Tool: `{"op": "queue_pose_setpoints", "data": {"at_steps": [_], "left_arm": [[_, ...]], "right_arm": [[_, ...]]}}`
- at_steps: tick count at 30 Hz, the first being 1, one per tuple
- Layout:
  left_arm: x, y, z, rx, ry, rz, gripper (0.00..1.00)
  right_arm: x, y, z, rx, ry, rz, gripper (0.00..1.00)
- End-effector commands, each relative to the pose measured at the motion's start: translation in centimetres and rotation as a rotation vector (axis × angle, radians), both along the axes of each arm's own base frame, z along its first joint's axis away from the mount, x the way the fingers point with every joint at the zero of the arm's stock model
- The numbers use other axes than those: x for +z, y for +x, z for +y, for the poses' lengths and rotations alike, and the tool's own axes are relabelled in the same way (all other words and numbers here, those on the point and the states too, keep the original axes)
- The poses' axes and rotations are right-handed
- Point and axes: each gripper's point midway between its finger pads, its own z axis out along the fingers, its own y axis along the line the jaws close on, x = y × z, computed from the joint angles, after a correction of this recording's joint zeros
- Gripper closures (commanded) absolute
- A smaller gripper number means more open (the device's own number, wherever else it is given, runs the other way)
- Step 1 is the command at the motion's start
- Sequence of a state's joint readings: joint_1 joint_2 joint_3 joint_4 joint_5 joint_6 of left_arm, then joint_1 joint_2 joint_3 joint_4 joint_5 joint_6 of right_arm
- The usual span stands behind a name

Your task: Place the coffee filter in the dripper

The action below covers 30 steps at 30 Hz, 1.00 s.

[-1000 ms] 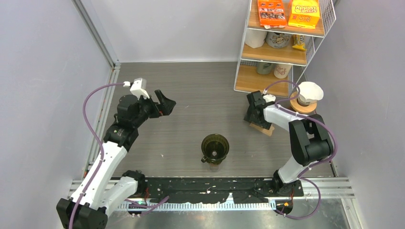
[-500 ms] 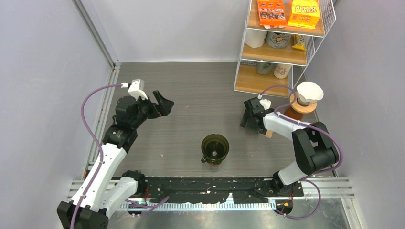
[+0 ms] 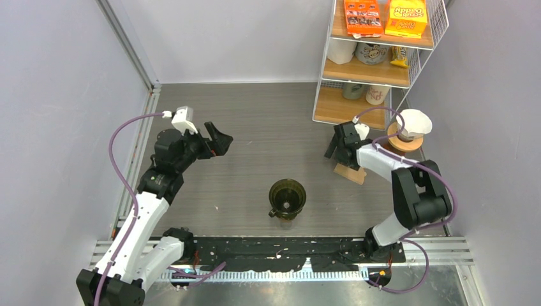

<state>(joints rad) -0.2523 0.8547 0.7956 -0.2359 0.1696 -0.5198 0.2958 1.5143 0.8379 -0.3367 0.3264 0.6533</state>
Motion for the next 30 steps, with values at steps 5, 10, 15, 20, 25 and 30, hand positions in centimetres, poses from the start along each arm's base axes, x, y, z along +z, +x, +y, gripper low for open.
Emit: {"op": "queue_pose_setpoints", "data": {"at_steps": [5, 10, 15, 20, 25, 30], "left_arm": [[1.6, 0.1, 0.3, 0.003, -0.017, -0.069, 0.01], [1.6, 0.2, 0.3, 0.005, -0.018, -0.069, 0.01], [1.5, 0.2, 0.4, 0.01, -0.017, -0.067, 0.01], [1.3, 0.4, 0.6, 0.023, -0.011, -0.059, 0.01], [1.3, 0.4, 0.6, 0.02, -0.012, -0.06, 0.01], [1.3, 0.4, 0.6, 0.02, -0.012, -0.06, 0.01]], "right_arm": [[-1.8, 0.9, 2.2, 0.046, 0.083, 0.019, 0.18], [-2.1, -1.1, 4.8, 0.165, 0.116, 0.043, 0.18], [-2.2, -3.8, 7.5, 0.272, 0.077, 0.088, 0.18], [-1.4, -5.3, 8.7, 0.333, -0.042, 0.093, 0.18], [0.9, -4.9, 8.7, 0.329, -0.094, 0.045, 0.18], [2.7, -4.7, 8.1, 0.327, -0.126, 0.007, 0.18]]}}
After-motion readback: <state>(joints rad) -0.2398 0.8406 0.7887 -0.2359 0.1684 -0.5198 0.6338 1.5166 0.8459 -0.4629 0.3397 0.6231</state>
